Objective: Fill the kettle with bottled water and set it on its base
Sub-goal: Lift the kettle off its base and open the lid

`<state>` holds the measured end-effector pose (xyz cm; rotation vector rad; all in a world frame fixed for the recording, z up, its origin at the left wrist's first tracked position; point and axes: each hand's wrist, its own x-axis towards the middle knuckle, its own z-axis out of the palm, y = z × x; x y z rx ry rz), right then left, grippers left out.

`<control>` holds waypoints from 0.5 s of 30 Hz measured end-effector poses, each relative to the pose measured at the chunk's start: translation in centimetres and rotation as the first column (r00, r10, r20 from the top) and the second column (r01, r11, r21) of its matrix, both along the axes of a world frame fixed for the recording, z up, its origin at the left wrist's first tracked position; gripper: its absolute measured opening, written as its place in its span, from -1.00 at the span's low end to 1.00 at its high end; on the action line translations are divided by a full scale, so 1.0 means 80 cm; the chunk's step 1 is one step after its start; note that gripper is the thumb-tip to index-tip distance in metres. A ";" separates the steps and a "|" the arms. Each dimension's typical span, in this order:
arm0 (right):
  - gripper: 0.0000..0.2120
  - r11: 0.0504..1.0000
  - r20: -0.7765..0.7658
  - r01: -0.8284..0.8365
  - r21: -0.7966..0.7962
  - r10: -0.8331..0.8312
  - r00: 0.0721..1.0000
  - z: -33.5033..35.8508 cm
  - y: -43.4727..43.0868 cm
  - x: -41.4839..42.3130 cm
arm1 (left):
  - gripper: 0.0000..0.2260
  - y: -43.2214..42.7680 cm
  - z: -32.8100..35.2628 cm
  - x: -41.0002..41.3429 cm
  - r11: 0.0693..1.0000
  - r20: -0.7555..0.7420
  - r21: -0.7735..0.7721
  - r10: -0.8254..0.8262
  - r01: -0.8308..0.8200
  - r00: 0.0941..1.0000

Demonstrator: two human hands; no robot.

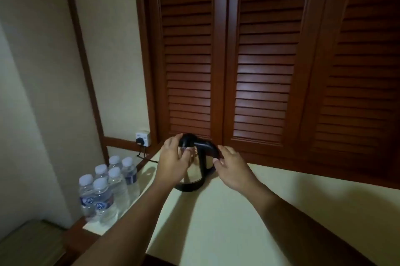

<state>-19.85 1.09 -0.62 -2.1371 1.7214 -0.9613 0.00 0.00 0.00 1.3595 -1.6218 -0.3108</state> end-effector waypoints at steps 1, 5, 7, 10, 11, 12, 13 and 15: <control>-0.43 1.000 0.042 0.012 0.013 -0.012 0.999 -0.004 -0.008 0.008 | -0.44 -0.005 -0.005 0.006 0.999 -0.052 0.032 -0.006 0.008 0.999; -0.34 0.991 0.149 0.074 0.114 -0.090 0.985 -0.023 -0.038 0.034 | -0.20 -0.029 -0.027 0.032 0.972 -0.166 0.222 -0.035 0.072 0.986; -0.31 0.980 0.195 0.147 0.135 -0.172 0.966 -0.039 -0.056 0.045 | -0.06 -0.047 -0.041 0.046 0.942 -0.193 0.314 -0.056 0.116 0.980; -0.42 0.972 0.282 0.212 0.105 -0.234 0.930 -0.056 -0.076 0.057 | 0.04 -0.069 -0.058 0.061 0.888 -0.303 0.387 -0.131 0.248 0.944; -0.46 0.968 0.296 0.233 0.091 -0.250 0.922 -0.059 -0.080 0.060 | 0.04 -0.076 -0.065 0.064 0.871 -0.331 0.399 -0.157 0.288 0.931; -0.49 0.964 0.311 0.253 0.077 -0.264 0.913 -0.064 -0.083 0.062 | 0.05 -0.083 -0.073 0.065 0.851 -0.352 0.416 -0.175 0.321 0.920; -0.52 0.961 0.323 0.271 0.064 -0.277 0.905 -0.066 -0.085 0.064 | 0.09 -0.088 -0.078 0.067 0.838 -0.367 0.421 -0.192 0.347 0.910; -0.58 0.951 0.338 0.304 0.054 -0.304 0.891 -0.072 -0.089 0.065 | 0.16 -0.100 -0.091 0.072 0.822 -0.390 0.431 -0.203 0.373 0.898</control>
